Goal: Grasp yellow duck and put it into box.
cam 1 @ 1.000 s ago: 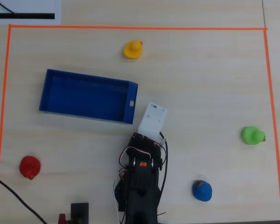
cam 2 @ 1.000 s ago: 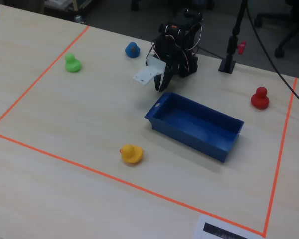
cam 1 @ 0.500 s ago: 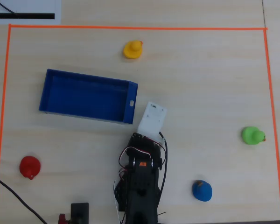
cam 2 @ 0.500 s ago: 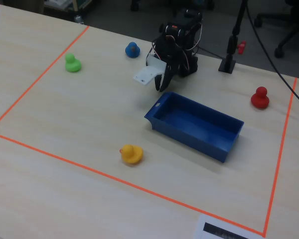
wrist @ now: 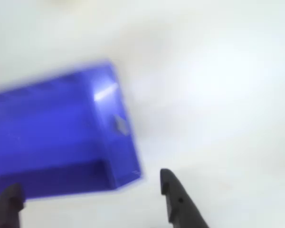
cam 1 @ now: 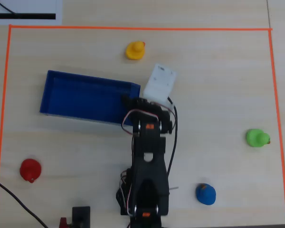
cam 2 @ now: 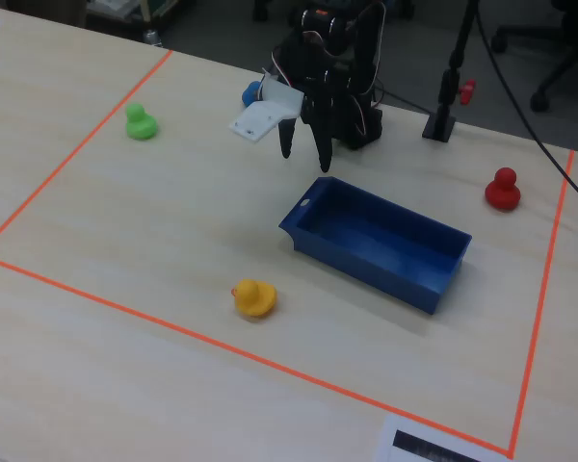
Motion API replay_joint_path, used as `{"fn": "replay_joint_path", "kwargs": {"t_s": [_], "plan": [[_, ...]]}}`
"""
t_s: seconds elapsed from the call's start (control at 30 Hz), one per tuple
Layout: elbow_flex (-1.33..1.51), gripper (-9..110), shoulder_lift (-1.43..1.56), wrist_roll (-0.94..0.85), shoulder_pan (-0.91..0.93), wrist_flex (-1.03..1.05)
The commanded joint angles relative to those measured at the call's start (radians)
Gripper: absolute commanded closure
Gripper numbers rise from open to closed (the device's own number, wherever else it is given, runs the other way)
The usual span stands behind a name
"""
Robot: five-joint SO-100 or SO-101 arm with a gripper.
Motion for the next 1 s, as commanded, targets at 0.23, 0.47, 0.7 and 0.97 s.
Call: {"fn": "replay_joint_path", "kwargs": {"t_s": [0.23,0.47,0.7,0.97], "plan": [[-1.218,59,-1.085,0.078,-0.018,0.018],[-1.384,59,-1.344,0.028,0.023,-0.041],[-1.327,61,-1.422,0.029,0.035,-0.127],[-1.233,73,-1.436,0.100,-0.002,-0.210]]}}
